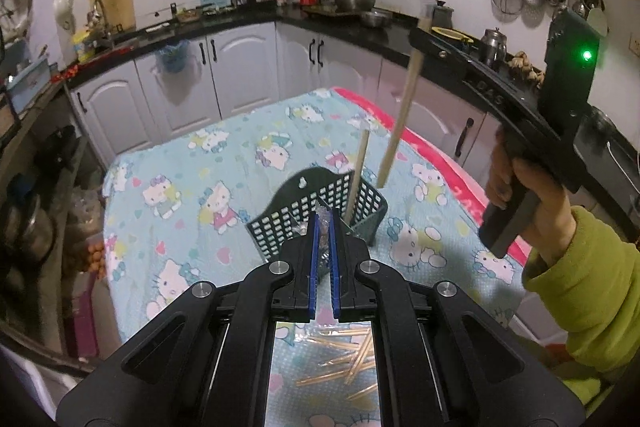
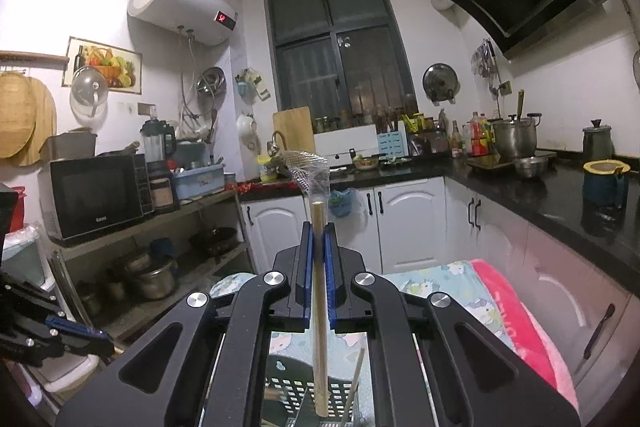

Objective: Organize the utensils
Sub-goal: 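Raise the left tool's chopstick over the basket while the right tool carries its chopstick there, then insert the left tool's chopstick into the basket and open while the right tool releases its chopstick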

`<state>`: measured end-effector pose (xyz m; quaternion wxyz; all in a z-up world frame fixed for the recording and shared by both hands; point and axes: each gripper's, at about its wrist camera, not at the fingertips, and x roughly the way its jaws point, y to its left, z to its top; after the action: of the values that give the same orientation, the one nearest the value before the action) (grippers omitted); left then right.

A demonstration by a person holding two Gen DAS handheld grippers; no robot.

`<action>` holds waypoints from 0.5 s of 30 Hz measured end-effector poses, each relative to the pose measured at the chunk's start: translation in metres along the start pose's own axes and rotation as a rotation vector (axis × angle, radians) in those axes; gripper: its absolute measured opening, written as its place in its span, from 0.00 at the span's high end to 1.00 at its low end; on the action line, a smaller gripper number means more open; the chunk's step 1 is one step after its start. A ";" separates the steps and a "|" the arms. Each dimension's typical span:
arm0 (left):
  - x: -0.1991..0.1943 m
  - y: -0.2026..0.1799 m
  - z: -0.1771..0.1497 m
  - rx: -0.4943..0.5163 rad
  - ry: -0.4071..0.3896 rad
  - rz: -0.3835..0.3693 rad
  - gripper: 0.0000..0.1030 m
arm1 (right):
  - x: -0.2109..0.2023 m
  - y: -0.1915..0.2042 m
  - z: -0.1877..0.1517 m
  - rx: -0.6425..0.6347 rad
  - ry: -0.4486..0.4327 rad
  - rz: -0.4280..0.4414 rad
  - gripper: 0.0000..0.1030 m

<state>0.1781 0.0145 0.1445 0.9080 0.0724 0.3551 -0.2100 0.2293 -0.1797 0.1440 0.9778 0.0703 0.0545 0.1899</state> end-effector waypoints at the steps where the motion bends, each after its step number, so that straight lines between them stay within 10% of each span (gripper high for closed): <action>1: 0.004 0.000 -0.001 -0.005 0.004 -0.009 0.98 | 0.003 0.001 -0.004 -0.003 0.005 -0.002 0.95; 15: 0.042 0.006 -0.014 -0.084 0.022 -0.068 0.98 | 0.026 -0.006 -0.039 0.038 0.048 -0.021 0.94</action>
<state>0.1999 0.0099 0.1053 0.8988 0.0243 0.3757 -0.2247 0.2499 -0.1708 0.1027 0.9766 0.0835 0.0824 0.1802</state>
